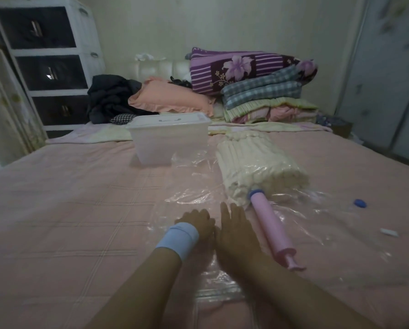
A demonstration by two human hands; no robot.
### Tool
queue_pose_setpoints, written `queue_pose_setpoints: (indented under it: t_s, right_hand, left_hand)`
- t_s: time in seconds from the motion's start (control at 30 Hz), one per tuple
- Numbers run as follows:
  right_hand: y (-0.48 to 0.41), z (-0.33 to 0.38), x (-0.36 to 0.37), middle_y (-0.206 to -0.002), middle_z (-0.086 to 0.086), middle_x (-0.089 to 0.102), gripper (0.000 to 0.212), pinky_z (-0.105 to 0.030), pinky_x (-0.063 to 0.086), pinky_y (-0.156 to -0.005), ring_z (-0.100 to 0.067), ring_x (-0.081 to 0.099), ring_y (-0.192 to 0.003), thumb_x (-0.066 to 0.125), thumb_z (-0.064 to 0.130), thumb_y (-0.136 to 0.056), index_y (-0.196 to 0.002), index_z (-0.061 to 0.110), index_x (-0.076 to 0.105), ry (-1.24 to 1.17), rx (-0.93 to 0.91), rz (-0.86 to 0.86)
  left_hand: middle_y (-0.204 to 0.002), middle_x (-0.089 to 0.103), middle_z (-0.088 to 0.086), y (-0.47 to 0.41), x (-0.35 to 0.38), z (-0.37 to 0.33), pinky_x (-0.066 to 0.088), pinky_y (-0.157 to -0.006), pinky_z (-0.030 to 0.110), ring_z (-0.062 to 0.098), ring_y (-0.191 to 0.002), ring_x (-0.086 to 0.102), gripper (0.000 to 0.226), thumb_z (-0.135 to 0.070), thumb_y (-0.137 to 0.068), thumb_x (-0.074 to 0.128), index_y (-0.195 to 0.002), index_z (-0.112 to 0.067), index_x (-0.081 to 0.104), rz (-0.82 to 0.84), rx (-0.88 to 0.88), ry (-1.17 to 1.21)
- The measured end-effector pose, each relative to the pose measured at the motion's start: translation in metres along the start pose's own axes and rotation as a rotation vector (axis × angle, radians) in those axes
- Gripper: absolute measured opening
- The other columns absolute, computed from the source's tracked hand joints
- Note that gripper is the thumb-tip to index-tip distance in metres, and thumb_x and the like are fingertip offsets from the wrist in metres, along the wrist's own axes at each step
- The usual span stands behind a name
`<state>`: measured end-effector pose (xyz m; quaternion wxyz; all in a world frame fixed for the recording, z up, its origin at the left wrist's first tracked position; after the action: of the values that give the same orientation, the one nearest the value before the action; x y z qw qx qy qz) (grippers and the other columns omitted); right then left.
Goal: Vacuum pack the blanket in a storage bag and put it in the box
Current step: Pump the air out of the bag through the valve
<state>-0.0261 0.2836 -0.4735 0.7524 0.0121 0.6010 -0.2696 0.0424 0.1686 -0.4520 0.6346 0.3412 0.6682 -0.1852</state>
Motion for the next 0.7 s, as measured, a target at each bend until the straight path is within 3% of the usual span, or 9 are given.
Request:
queue_pose_setpoints:
  t_s: [0.07,0.1,0.2,0.27,0.37,0.47,0.53,0.6,0.7]
  right_hand:
    - [0.018,-0.013,0.010,-0.167,-0.019,-0.008,0.073,-0.047,0.003,-0.125,-0.034,-0.004,-0.154,0.025,0.039,-0.104,-0.158,0.008,-0.012,0.054,0.053,0.187]
    - [0.024,-0.019,0.014,-0.166,-0.016,-0.015,0.071,-0.045,-0.004,-0.124,-0.031,-0.012,-0.154,0.016,0.042,-0.104,-0.157,0.009,-0.018,0.077,0.063,0.244]
    - [0.037,-0.022,0.007,-0.164,-0.017,-0.020,0.075,-0.045,-0.006,-0.124,-0.031,-0.016,-0.153,0.010,0.051,-0.102,-0.156,0.007,-0.018,0.139,0.054,0.374]
    - [0.041,-0.019,-0.010,-0.166,-0.018,-0.013,0.077,-0.045,0.001,-0.125,-0.032,-0.008,-0.154,0.026,0.050,-0.104,-0.158,0.006,-0.008,0.155,0.063,0.488]
    - [0.037,-0.016,-0.054,-0.157,-0.010,0.038,0.056,-0.040,0.032,-0.117,-0.027,0.038,-0.143,0.049,0.039,-0.100,-0.150,0.016,0.038,0.036,-0.051,0.424]
    - [0.034,-0.019,-0.116,-0.110,0.003,0.074,0.029,-0.031,0.052,-0.092,-0.012,0.067,-0.101,0.052,0.017,-0.093,-0.114,0.020,0.072,-0.285,-0.280,-0.199]
    - [0.030,-0.036,-0.148,-0.079,0.006,0.070,0.025,-0.028,0.053,-0.069,-0.012,0.066,-0.074,0.050,0.006,-0.089,-0.095,0.016,0.072,-0.473,-0.240,-0.464]
    - [0.021,-0.068,-0.157,-0.080,0.010,0.063,0.022,-0.032,0.051,-0.069,-0.016,0.063,-0.078,0.051,0.009,-0.092,-0.094,0.018,0.071,-0.352,-0.074,-0.419]
    - [0.014,-0.133,-0.138,-0.115,0.003,0.068,0.035,-0.038,0.051,-0.092,-0.023,0.062,-0.108,0.053,0.006,-0.091,-0.111,0.027,0.072,-0.203,0.142,-0.104]
  left_hand:
    - [-0.159,0.021,-0.003,0.012,0.023,0.010,0.015,-0.110,0.063,0.036,-0.143,0.019,0.060,-0.062,-0.090,0.025,-0.145,-0.037,0.032,0.041,-0.019,-0.084]
    - [-0.162,0.001,-0.009,0.016,0.032,0.019,0.001,-0.110,0.066,0.034,-0.148,0.000,0.067,-0.071,-0.088,0.022,-0.149,-0.046,0.016,0.046,-0.056,-0.091]
    - [-0.160,-0.021,-0.007,0.027,0.034,0.028,-0.010,-0.110,0.068,0.029,-0.147,-0.020,0.090,-0.091,-0.072,0.021,-0.148,-0.052,-0.007,0.088,-0.102,-0.139]
    - [-0.161,-0.021,-0.006,0.026,0.024,0.022,-0.006,-0.108,0.071,0.032,-0.147,-0.019,0.099,-0.096,-0.065,0.025,-0.148,-0.052,-0.007,0.170,-0.142,-0.160]
    - [-0.162,-0.014,0.004,0.024,0.003,0.003,-0.001,-0.108,0.074,0.038,-0.147,-0.012,0.107,-0.091,-0.067,0.040,-0.154,-0.039,0.002,0.223,-0.222,-0.278]
    - [-0.162,0.007,0.007,0.022,-0.013,-0.030,0.015,-0.116,0.060,0.033,-0.148,0.011,0.099,-0.070,-0.075,0.061,-0.154,-0.027,0.018,0.061,-0.086,-0.274]
    - [-0.158,0.025,0.006,0.016,-0.016,-0.054,0.027,-0.115,0.046,0.029,-0.142,0.029,0.085,-0.058,-0.082,0.062,-0.151,-0.025,0.026,-0.084,0.072,-0.122]
    - [-0.152,0.035,0.007,0.015,-0.015,-0.080,0.032,-0.113,0.041,0.028,-0.137,0.037,0.073,-0.051,-0.088,0.060,-0.149,-0.021,0.033,-0.149,0.164,0.023]
    - [-0.145,0.043,0.007,0.015,-0.012,-0.111,0.039,-0.107,0.043,0.029,-0.129,0.045,0.072,-0.052,-0.083,0.063,-0.144,-0.022,0.039,-0.180,0.245,0.084]
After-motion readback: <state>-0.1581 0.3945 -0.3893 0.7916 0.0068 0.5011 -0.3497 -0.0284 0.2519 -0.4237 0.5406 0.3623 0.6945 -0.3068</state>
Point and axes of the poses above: each hand's wrist, its own y-axis away from the middle knuckle, its own x-axis out of the palm, z = x × y, the point moved 2 cm from there along -y, towards the middle knuckle
